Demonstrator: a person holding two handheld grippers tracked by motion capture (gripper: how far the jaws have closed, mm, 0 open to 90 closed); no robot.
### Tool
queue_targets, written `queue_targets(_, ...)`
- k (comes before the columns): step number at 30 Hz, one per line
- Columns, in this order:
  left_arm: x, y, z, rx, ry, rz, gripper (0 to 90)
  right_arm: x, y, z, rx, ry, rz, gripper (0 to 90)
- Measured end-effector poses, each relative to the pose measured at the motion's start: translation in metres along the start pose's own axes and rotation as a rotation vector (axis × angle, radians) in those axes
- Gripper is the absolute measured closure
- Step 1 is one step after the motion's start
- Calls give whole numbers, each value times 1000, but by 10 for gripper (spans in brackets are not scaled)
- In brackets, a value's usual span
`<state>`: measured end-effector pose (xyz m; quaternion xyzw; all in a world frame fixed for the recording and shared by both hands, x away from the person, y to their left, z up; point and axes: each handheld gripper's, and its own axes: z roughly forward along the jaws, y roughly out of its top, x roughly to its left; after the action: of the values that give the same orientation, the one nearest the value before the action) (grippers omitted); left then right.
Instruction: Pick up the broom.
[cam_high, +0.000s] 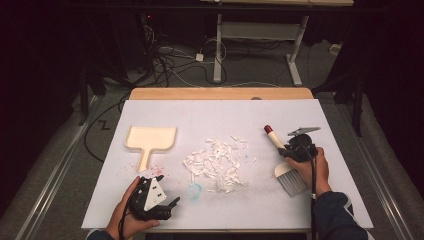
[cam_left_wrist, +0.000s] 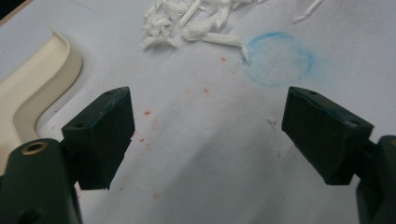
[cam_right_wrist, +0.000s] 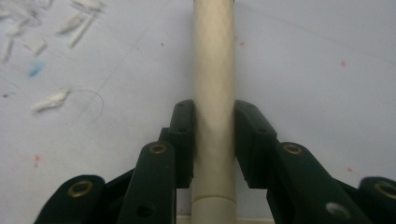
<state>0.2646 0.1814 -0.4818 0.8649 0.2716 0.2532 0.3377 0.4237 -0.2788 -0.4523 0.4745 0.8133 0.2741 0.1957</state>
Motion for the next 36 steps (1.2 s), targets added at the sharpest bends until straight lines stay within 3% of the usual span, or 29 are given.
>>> queue_targets(2, 0, 0, 0, 0, -1, -2, 163, -1, 0, -4, -29, 9, 4, 715)
queue_targets(3, 0, 0, 0, 0, 1, -4, 163, -4, -1, -13, -75, 29, 4, 715)
queue_targets(4, 0, 0, 0, -1, 3, -5, 163, -4, -1, -13, -75, 29, 4, 715)
queue_targets(6, 0, 1, -1, -3, 1, -9, 163, -6, -3, -28, -139, 42, -2, 715)
queue_targets(7, 0, 1, -1, -8, 0, -15, 163, -6, -3, -28, -139, 42, -2, 715)
queue_targets(8, 1, 2, -2, -18, -6, -31, 163, -6, -5, -39, -181, 40, -9, 715)
queue_targets(9, 1, 2, -2, -18, -6, -31, 163, -6, -5, -39, -181, 40, -9, 715)
queue_targets(10, 1, 3, -4, -29, -12, -46, 164, -4, -7, -50, -227, 50, -18, 716)
queue_targets(12, 1, 4, -4, -37, -18, -55, 164, -3, -9, -55, -241, 50, -27, 716)
queue_targets(13, 1, 5, -5, -47, -20, -55, 163, -1, -13, -66, -283, 48, -34, 717)
queue_targets(14, 0, 9, -6, -53, -29, -74, 163, -1, -14, -70, -296, 50, -40, 718)
queue_targets(18, -2, 16, -8, -81, -40, -85, 163, 2, -18, -84, -336, 61, -53, 718)
queue_targets(20, -5, 23, -9, -98, -70, -114, 163, 6, -20, -95, -364, 58, -57, 718)
queue_targets(21, -9, 33, -8, -117, -97, -115, 163, 9, -20, -99, -376, 60, -56, 718)
queue_targets(23, -12, 38, -7, -125, -106, -107, 163, 11, -19, -103, -393, 57, -52, 718)
queue_targets(24, -18, 50, -5, -147, -136, -97, 163, 18, -15, -108, -399, 72, -63, 718)
queue_targets(26, -22, 56, -2, -154, -150, -92, 163, 26, -12, -113, -411, 69, -73, 718)
queue_targets(28, -31, 76, 6, -177, -207, -88, 165, 33, -10, -116, -428, 73, -83, 718)
queue_targets(30, -34, 84, 9, -185, -223, -83, 168, 40, -6, -119, -428, 87, -96, 717)
queue_targets(32, -50, 110, 19, -222, -272, -52, 169, 49, -4, -122, -455, 86, -99, 718)
queue_targets(33, -50, 110, 19, -222, -272, -52, 171, 49, -4, -122, -455, 86, -99, 718)
queue_targets(34, -61, 127, 26, -243, -308, -36, 176, 58, -1, -124, -459, 96, -118, 717)
queue_targets(36, -72, 142, 33, -264, -342, -30, 177, 67, 1, -126, -464, 101, -138, 717)
